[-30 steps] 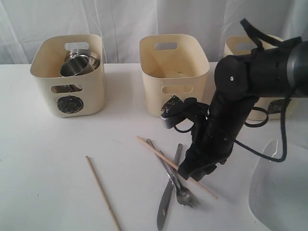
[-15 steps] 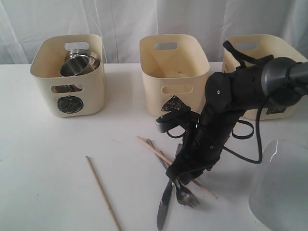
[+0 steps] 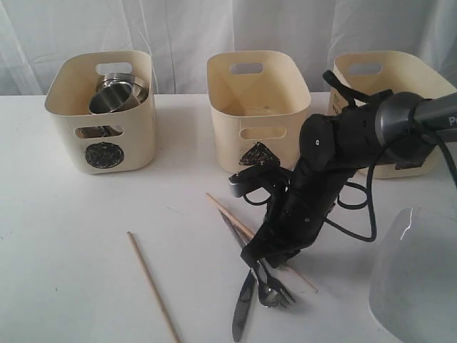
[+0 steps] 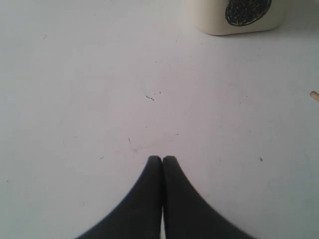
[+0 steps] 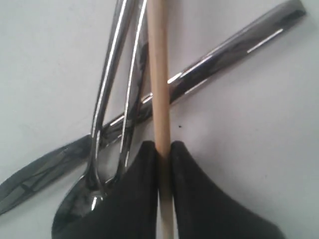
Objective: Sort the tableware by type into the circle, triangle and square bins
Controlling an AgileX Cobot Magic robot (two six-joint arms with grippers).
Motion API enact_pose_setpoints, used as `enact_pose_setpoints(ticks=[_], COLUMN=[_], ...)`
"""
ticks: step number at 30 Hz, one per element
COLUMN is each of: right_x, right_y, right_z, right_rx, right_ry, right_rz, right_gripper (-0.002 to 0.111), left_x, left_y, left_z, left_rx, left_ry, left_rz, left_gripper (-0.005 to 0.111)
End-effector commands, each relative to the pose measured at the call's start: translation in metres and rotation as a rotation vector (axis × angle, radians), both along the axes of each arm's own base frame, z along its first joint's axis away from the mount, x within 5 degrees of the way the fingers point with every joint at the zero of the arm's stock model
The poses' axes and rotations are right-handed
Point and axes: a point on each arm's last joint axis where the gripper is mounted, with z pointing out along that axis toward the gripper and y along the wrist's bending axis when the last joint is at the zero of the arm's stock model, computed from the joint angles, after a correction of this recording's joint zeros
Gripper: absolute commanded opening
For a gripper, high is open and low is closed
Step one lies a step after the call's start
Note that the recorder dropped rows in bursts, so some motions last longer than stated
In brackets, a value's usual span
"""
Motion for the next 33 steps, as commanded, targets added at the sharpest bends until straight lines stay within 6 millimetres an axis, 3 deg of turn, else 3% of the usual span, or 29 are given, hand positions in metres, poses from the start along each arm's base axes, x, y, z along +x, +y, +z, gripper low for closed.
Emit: enact_pose_setpoints(ticks=[1, 5, 8, 10, 13, 16, 19, 21, 23, 26, 29, 33], right_x=[0.005, 0.022, 0.056, 0.078, 0.100, 0.115, 0.126, 0.132, 0.136, 0.136, 0.118, 0.059], right_y=[0.005, 0.009, -0.002, -0.017, -0.031, -0.035, -0.034, -0.031, -0.030, -0.030, -0.029, -0.030], right_z=[0.040, 0.138, 0.191, 0.212, 0.216, 0.204, 0.179, 0.157, 0.145, 0.143, 0.159, 0.188], right_rx=[0.026, 0.123, 0.234, 0.326, 0.353, 0.351, 0.326, 0.301, 0.288, 0.284, 0.275, 0.236], right_ry=[-0.013, -0.254, -0.584, -0.778, -0.969, -1.032, -0.978, -0.900, -0.872, -0.860, -0.750, -0.409], right_rz=[0.037, 0.050, -0.091, -0.250, -0.337, -0.374, -0.375, -0.367, -0.364, -0.361, -0.319, -0.200], right_gripper=[0.000, 0.000, 0.000, 0.000, 0.000, 0.000, 0.008, 0.022, 0.033, 0.036, 0.036, 0.035], left_x=[0.000, 0.000, 0.000, 0.000, 0.000, 0.000, 0.000, 0.000, 0.000, 0.000, 0.000, 0.000], left_y=[0.000, 0.000, 0.000, 0.000, 0.000, 0.000, 0.000, 0.000, 0.000, 0.000, 0.000, 0.000], left_z=[-0.001, -0.001, -0.001, -0.001, -0.001, -0.001, -0.001, -0.001, -0.001, -0.001, -0.001, -0.001], left_rx=[-0.009, -0.009, -0.009, -0.009, -0.009, -0.009, -0.009, -0.009, -0.009, -0.009, -0.009, -0.009], left_ry=[0.000, 0.000, 0.000, 0.000, 0.000, 0.000, 0.000, 0.000, 0.000, 0.000, 0.000, 0.000], left_rz=[0.004, 0.004, 0.004, 0.004, 0.004, 0.004, 0.004, 0.004, 0.004, 0.004, 0.004, 0.004], left_gripper=[0.000, 0.000, 0.000, 0.000, 0.000, 0.000, 0.000, 0.000, 0.000, 0.000, 0.000, 0.000])
